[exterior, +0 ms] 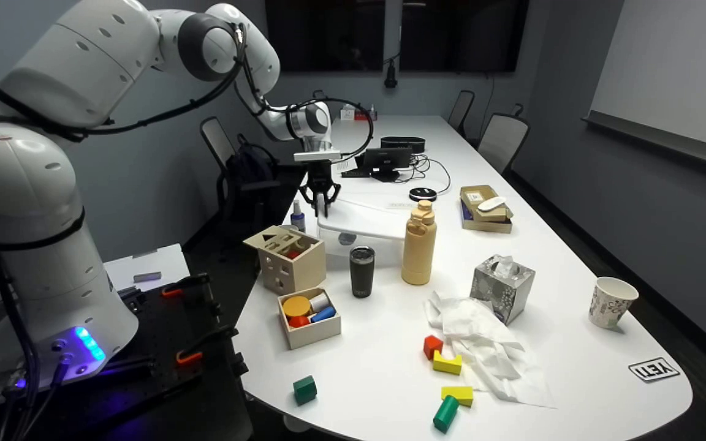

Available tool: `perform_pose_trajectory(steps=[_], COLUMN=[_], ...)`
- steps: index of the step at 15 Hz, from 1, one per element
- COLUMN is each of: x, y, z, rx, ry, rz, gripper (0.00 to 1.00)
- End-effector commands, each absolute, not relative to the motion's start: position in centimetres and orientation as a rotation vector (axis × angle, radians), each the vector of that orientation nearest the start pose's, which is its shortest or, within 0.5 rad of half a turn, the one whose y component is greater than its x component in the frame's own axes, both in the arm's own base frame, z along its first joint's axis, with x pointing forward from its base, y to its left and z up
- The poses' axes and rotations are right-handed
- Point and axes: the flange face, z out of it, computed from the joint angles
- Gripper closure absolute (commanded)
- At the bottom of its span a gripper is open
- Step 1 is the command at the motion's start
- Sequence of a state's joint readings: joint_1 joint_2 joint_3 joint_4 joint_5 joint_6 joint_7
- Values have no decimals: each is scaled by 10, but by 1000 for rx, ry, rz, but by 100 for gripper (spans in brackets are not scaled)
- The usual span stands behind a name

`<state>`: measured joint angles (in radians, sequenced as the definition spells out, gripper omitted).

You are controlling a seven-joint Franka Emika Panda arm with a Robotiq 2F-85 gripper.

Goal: Remove the white lid from the clear container.

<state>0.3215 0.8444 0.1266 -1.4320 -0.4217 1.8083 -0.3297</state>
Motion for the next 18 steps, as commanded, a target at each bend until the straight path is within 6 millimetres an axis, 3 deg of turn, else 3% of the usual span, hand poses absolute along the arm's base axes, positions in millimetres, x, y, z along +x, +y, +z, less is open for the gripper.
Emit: perform_pose_trajectory(steps=[1, 8, 14, 18], x=[626, 631, 652, 669], y=[247, 249, 244, 237], z=[166, 172, 179, 197], rx=[-2900, -2860, -2944, -3018], ry=[-1438, -1304, -1303, -1305], rz=[823, 856, 783, 769], gripper=[93, 93, 93, 93])
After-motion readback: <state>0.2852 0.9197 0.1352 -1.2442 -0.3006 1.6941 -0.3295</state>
